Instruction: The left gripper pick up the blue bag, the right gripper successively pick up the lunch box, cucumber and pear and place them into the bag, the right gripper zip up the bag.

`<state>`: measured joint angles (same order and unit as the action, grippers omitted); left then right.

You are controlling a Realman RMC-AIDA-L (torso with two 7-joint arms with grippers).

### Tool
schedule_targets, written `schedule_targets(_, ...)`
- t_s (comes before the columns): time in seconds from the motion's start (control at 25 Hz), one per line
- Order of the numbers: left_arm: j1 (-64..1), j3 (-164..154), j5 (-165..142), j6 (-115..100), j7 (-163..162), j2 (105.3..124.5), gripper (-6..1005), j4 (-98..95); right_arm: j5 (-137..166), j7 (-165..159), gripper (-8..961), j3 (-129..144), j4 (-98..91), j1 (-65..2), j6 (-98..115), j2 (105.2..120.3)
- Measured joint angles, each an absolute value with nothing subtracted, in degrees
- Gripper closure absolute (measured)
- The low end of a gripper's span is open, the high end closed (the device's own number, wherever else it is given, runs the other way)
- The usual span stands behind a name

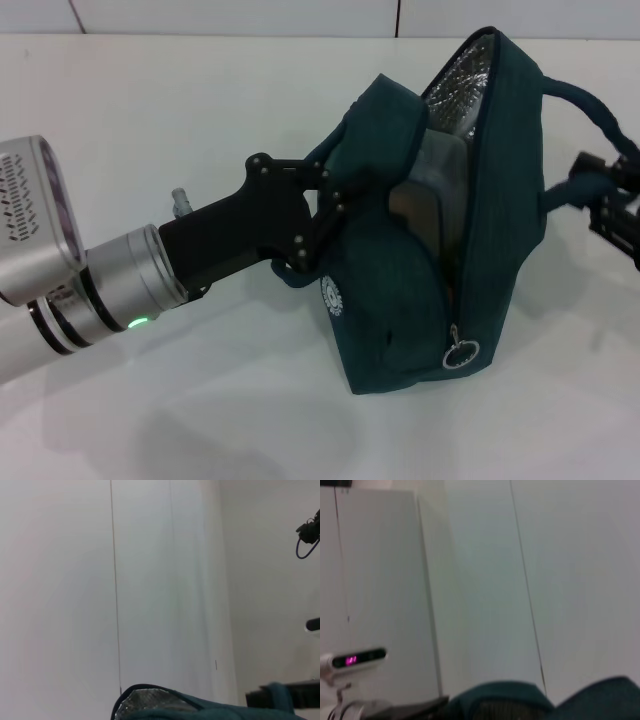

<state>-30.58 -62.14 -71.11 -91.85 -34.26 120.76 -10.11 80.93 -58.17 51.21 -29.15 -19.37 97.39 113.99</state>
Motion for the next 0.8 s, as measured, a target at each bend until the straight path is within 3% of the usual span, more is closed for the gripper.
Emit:
schedule_targets(0.08, -30.59, -62.14, -71.1, -91.85, -34.26, 120.76, 952, -10.11, 82.36, -58.23, 787, 51.11, -29.34, -19.02, 97.46, 113.36)
schedule_targets(0.24, -30.59, -62.13, -71.09, -91.86, -34.24, 120.76, 951, -10.11, 82.81, -58.27, 635, 49.1, -29.58, -17.4, 98.04, 112.46)
schedule_targets(0.48, -30.58, -62.14, -71.08, -91.86, -34.22, 120.76, 951, -10.0, 83.7, -56.5, 359, 43.16, -29.77, -14.99, 105.78, 113.07)
schedule_targets(0.68, -30.55, -62.14, -71.08, -91.85, -34.2, 120.76, 951, -10.0, 91.68, -55.06, 354, 43.72, -31.93, -15.14, 111.34, 112.76)
schedule_targets(0.8, -30.54, -62.14, -71.08, -91.85, -34.19, 120.76, 951, -10.01, 97.31, -54.76, 355, 44.35, -33.26, -16.11, 112.02, 113.39)
